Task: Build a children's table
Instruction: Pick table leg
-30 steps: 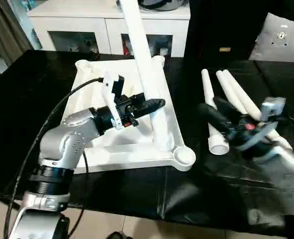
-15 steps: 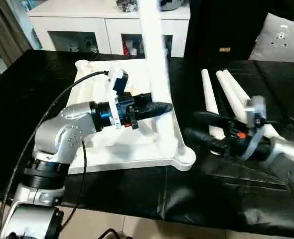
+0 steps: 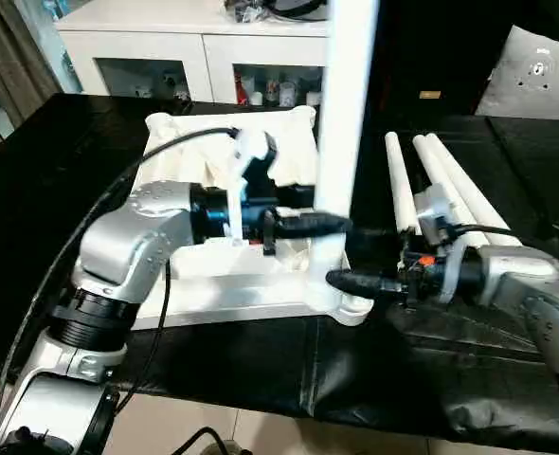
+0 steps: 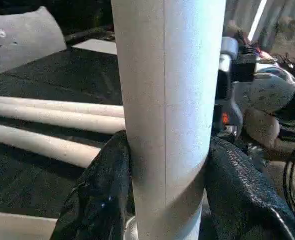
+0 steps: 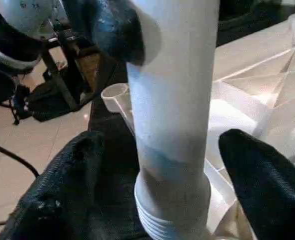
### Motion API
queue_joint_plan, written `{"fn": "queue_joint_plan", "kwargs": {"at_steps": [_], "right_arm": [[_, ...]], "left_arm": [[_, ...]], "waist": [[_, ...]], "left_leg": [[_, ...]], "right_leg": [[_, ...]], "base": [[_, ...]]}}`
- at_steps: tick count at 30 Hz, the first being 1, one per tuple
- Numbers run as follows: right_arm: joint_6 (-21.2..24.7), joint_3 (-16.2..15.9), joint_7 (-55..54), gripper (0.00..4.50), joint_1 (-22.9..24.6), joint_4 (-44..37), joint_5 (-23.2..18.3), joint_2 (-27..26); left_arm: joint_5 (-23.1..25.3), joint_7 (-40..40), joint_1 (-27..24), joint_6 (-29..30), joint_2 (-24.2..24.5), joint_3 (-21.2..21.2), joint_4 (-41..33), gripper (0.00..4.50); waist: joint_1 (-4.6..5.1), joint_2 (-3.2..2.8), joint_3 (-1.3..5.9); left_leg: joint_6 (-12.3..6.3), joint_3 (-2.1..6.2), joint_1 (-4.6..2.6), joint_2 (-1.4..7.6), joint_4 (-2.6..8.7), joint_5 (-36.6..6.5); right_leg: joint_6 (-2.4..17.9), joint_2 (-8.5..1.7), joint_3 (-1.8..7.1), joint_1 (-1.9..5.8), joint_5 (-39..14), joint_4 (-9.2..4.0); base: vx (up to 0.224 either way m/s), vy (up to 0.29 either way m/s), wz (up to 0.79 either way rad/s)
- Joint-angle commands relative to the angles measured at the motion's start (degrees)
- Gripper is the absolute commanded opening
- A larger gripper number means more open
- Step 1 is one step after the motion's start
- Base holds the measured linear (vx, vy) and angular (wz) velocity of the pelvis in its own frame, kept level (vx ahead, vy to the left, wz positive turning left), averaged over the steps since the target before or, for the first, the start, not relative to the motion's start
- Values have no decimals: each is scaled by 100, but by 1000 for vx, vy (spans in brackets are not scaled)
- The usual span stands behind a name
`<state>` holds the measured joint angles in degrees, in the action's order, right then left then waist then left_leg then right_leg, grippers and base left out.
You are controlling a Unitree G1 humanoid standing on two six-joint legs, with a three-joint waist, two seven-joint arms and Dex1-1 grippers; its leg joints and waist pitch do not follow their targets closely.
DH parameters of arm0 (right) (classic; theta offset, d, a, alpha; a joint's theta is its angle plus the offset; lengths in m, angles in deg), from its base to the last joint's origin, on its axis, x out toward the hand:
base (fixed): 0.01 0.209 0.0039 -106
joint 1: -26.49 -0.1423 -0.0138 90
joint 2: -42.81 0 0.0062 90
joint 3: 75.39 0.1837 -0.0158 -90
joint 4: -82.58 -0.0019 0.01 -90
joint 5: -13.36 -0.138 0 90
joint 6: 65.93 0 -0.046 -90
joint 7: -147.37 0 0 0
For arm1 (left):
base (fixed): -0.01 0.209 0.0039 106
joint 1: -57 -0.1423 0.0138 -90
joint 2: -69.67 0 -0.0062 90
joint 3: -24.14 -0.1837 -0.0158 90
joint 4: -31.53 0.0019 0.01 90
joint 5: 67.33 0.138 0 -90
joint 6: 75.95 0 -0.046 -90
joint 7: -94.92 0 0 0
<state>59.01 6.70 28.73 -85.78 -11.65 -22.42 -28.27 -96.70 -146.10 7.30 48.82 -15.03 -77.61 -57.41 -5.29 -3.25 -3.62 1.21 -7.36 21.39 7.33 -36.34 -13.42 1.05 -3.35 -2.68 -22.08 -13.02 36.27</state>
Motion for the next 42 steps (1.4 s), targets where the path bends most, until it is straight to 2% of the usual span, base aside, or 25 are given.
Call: {"fn": "queue_joint_plan", "kwargs": {"at_steps": [1, 3, 4, 12, 13, 16, 17, 18, 21, 27, 33, 40, 41, 42], "right_arm": [[-20, -82, 100, 355, -90, 55, 111, -15], [-34, -119, 86, 336, -140, 120, 160, -74], [-46, -138, 43, 336, -166, 147, 192, -106], [-51, -169, 28, 333, -215, 227, 255, -151], [-38, -151, 70, 333, -215, 235, 245, -155], [-1, -141, 141, 333, -215, 236, 230, -166], [13, -149, 164, 307, -212, 231, 232, -167], [31, -156, 185, 300, -206, 223, 230, -169], [68, -192, 212, 287, -174, 194, 230, -163], [74, -255, 224, 225, -122, 209, 316, -145], [81, -283, 227, 198, -121, 244, 376, -146], [91, -263, 214, 196, -114, 264, 391, -214], [123, -255, 235, 251, -112, 262, 358, -232], [230, -204, 200, 264, -136, 258, 280, -281]], "left_arm": [[50, -66, 149, -109, 5, -18, -75, 186], [66, -115, 177, -128, -26, -71, -96, 186], [66, -126, 186, -128, -50, -97, -107, 186], [107, -211, 219, -167, -107, -184, -110, 186], [111, -265, 229, -176, -90, -244, -116, 186], [138, -297, 225, -195, -98, -286, -98, 186], [161, -308, 229, -214, -104, -295, -75, 186], [183, -307, 243, -236, -113, -301, -42, 186], [235, -301, 286, -278, -132, -317, 37, 186], [312, -310, 334, -350, -156, -333, 160, 186], [326, -345, 353, -342, -180, -318, 159, 186], [304, -344, 354, -322, -187, -303, 136, 186], [306, -349, 347, -316, -189, -297, 122, 186], [304, -374, 342, -307, -183, -293, 95, 186]], "waist": [[-29, 147, 430], [-32, 152, 433], [-37, 134, 438], [-44, 153, 442], [-48, 129, 439], [-53, 139, 436], [-54, 142, 434], [-55, 128, 432], [-54, 135, 425], [-70, 137, 427], [-73, 137, 424], [-76, 141, 428], [-78, 148, 425], [-74, 152, 423]], "left_leg": [[-826, 104, -1, 487, 356, 610], [-820, 103, 2, 488, 354, 611], [-819, 107, -1, 490, 351, 625], [-811, 101, -2, 490, 346, 600], [-798, 103, -4, 491, 346, 580], [-768, 102, -6, 497, 350, 522], [-760, 102, -6, 497, 351, 493], [-737, 103, 0, 493, 350, 474], [-688, 100, -8, 492, 358, 383], [-612, 100, 2, 480, 361, 361], [-583, 102, -1, 486, 367, 307], [-609, 101, 3, 485, 362, 350], [-620, 100, 8, 482, 365, 349], [-625, 102, 6, 482, 369, 340]], "right_leg": [[1644, -563, 279, 336, 215, -304], [1655, -569, 280, 342, 245, -300], [1659, -570, 278, 341, 256, -296], [1673, -565, 281, 347, 278, -292], [1668, -564, 280, 342, 234, -294], [1654, -562, 285, 340, 164, -300], [1651, -561, 284, 340, 137, -305], [1653, -562, 285, 345, 110, -304], [1623, -558, 289, 344, -11, -328], [1588, -555, 292, 351, -43, -324], [1577, -556, 292, 348, -103, -331], [1579, -555, 291, 344, -62, -324], [1586, -557, 290, 346, -71, -325], [1577, -553, 288, 345, -107, -329]], "base": [[0, 0, 0], [0, 0, 0], [0, 0, 0], [0, 0, 0], [0, 0, 0], [0, 0, 0], [0, 0, 0], [0, 0, 0], [0, 0, 0], [0, 0, 0], [0, 0, 0], [0, 0, 0], [0, 0, 0], [0, 0, 0]]}}
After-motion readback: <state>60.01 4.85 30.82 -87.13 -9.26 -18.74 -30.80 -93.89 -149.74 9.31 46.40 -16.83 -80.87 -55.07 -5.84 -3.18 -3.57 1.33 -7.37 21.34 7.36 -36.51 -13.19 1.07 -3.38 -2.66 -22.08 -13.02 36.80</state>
